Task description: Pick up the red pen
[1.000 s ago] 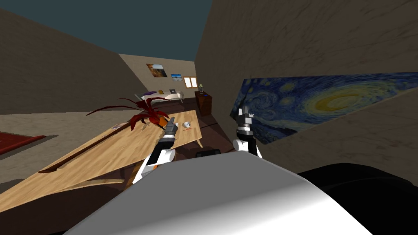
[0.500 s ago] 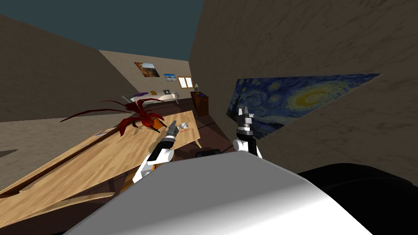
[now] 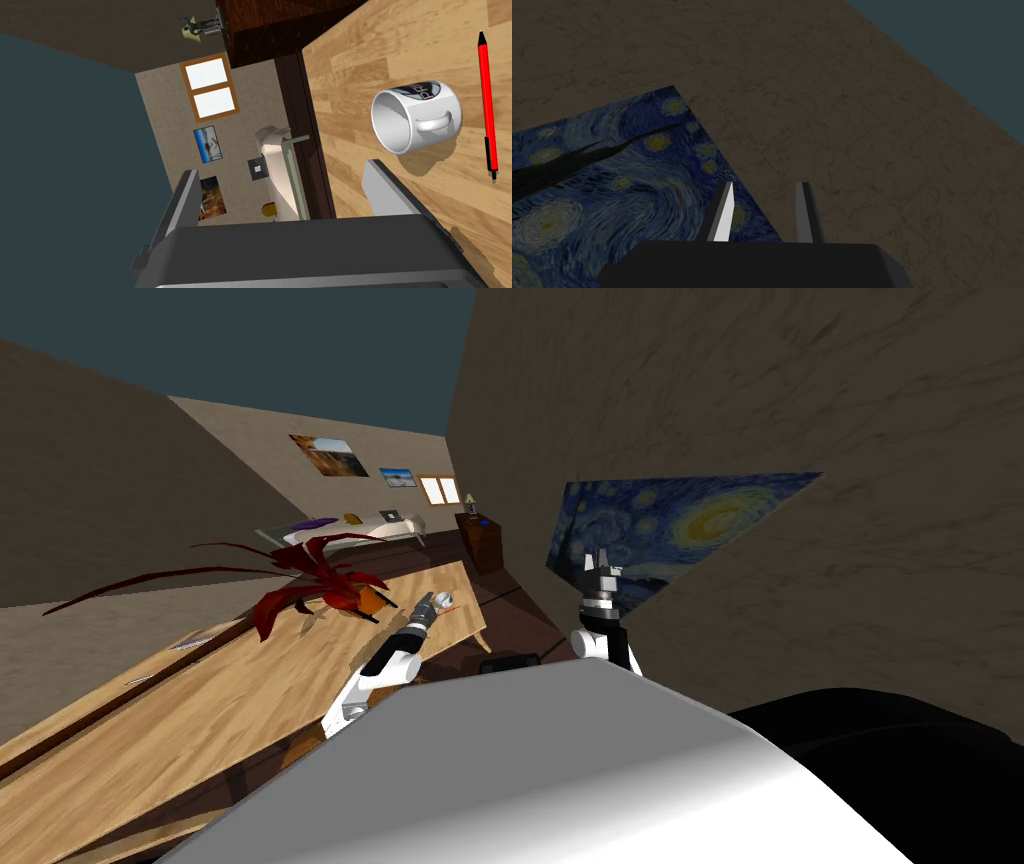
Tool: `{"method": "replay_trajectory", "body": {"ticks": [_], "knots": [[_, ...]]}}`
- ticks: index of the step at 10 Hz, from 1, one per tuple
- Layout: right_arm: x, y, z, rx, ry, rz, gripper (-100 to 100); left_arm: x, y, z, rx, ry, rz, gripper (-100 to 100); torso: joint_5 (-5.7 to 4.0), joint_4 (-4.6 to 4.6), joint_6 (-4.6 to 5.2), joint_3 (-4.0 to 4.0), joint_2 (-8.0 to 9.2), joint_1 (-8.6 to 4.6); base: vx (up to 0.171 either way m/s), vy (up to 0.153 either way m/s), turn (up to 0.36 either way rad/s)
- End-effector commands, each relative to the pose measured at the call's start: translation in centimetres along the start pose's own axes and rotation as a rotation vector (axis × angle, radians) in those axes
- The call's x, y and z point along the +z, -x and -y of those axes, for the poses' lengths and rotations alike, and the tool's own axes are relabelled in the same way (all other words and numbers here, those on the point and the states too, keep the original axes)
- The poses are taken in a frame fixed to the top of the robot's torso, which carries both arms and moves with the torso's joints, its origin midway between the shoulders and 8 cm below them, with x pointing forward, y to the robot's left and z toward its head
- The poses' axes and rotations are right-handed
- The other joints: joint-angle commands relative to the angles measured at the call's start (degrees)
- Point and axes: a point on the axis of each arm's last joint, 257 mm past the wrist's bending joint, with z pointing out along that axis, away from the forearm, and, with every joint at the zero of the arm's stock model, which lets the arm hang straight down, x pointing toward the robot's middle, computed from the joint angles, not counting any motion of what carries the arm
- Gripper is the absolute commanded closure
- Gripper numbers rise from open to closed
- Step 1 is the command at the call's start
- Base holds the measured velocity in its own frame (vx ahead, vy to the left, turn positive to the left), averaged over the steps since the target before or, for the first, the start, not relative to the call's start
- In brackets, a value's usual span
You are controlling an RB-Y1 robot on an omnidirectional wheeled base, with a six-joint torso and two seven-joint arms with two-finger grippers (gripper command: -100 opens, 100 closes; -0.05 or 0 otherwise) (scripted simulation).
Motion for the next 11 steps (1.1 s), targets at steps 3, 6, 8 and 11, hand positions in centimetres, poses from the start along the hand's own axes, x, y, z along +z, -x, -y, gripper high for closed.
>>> {"method": "replay_trajectory", "body": {"ticks": [3,6,8,11], "knots": [[0.0,0.0,0.0,0.000,0.000,0.000,0,0.2,2.2,-6.2,-0.062,0.184,0.009,-100,0.00,0.00,0.00,-0.01,-0.01,0.01,-0.012,0.019,-0.223],[0.0,0.0,0.0,0.000,0.000,0.000,0,-0.3,3.6,-10.1,-0.096,0.304,0.024,-100,0.01,0.00,0.04,0.00,-0.01,0.06,-0.013,0.030,-0.186],[0.0,0.0,0.0,0.000,0.000,0.000,0,-0.8,4.9,-12.9,-0.133,0.394,0.041,-100,0.01,0.01,0.04,0.02,0.03,0.08,-0.025,0.038,-0.225],[0.0,0.0,0.0,0.000,0.000,0.000,0,-1.9,7.6,-16.7,-0.196,0.530,0.081,-100,0.03,0.00,-0.03,0.00,-0.01,0.10,-0.024,0.043,-0.223]]}}
